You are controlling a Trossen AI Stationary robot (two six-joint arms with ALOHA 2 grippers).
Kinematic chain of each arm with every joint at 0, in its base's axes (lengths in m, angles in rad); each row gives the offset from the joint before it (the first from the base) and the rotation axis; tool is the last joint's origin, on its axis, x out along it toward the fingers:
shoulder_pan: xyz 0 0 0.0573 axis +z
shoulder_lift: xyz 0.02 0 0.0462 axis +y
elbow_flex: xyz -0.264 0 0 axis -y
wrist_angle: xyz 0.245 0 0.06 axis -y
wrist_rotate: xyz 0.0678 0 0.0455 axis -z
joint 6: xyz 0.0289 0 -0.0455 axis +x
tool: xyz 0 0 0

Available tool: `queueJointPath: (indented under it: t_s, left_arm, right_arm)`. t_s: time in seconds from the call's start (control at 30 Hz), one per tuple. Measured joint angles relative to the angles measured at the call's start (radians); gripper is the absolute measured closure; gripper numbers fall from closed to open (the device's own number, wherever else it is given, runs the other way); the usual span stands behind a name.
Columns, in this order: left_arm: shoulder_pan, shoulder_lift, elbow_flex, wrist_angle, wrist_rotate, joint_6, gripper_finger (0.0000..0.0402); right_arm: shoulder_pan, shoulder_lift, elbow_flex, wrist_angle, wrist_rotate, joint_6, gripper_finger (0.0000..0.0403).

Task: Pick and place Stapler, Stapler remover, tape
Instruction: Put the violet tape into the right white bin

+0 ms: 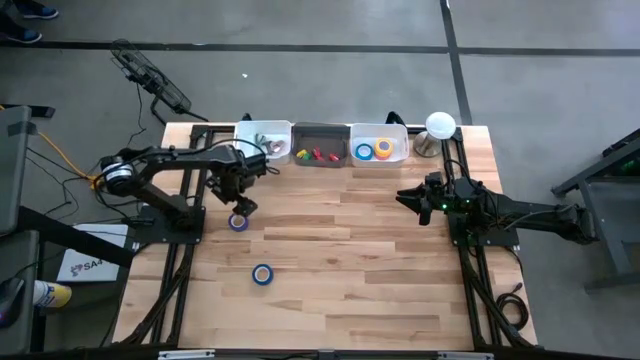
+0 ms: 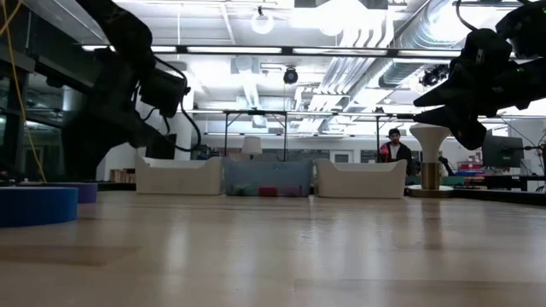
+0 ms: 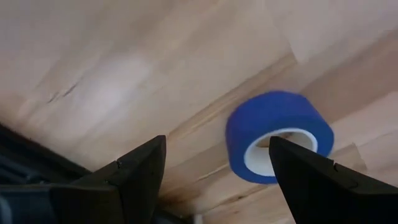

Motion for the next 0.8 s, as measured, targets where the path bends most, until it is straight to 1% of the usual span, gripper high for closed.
queueJointPath:
  t_s: [0.13,0.23,0.7,0.8]
  left_arm:
    - [-0.018,-0.008,-0.024,0.020,0.039,0.044,0.0122]
    - [-0.020,-0.015,-0.036,0.029,0.047,0.068,0.0122]
    - [-0.018,-0.012,-0.039,0.090,0.032,0.092,0.0122]
    - [-0.018,-0.012,-0.052,0.108,0.033,0.092,0.0122]
  right_arm:
    - [0.000,0.000,0.000,0.000,0.000,0.000,0.0265]
    - [0.000,0.000,0.000,0.000,0.000,0.000,0.0265]
    - [0.000,0.000,0.000,0.003,-0.001,0.011,0.0265]
    - [0.000,0.000,0.000,0.015,-0.015,0.011,0.0265]
